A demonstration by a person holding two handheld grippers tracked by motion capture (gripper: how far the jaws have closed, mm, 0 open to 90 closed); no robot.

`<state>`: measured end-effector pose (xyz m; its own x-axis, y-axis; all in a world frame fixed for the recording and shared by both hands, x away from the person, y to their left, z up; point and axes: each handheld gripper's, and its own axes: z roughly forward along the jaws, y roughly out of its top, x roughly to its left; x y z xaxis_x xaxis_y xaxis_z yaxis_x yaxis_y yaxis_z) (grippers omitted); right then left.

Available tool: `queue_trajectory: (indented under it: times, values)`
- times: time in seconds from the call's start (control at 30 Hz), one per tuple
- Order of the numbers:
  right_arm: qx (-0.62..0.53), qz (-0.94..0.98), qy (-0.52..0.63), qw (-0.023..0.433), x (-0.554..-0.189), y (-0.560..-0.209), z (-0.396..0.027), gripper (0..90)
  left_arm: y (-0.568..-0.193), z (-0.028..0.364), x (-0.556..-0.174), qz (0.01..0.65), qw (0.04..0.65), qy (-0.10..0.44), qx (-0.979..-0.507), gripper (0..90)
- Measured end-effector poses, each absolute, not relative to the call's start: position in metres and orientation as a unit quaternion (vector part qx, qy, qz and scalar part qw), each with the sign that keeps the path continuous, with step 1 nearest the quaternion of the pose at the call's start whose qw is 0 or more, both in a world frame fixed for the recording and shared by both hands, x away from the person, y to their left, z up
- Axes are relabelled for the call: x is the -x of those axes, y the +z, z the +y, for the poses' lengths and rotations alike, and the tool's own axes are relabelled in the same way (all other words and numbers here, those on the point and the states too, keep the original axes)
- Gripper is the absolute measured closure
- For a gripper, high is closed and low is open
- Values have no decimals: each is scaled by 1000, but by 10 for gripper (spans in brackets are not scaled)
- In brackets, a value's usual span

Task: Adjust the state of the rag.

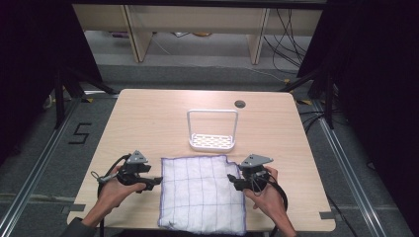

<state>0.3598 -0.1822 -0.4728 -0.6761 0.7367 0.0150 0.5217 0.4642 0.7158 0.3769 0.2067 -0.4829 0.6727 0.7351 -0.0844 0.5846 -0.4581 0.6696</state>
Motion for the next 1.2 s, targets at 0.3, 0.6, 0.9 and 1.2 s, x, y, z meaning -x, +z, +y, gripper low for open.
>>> queue_trajectory:
  times: [0.3, 0.6, 0.9, 1.2]
  values:
    - [-384, 840, 358, 138, -388, -473, -177, 457, -488, 206, -415, 413, 345, 97, -837, 329]
    - [-396, 840, 344, 138, -408, -473, -168, 458, -492, 201, -437, 417, 335, 91, -840, 329]
    - [-393, 844, 337, 141, -416, -480, -164, 460, -498, 192, -447, 416, 331, 84, -843, 355]
    - [-388, 847, 338, 134, -422, -484, -162, 459, -499, 193, -450, 417, 328, 84, -844, 383]
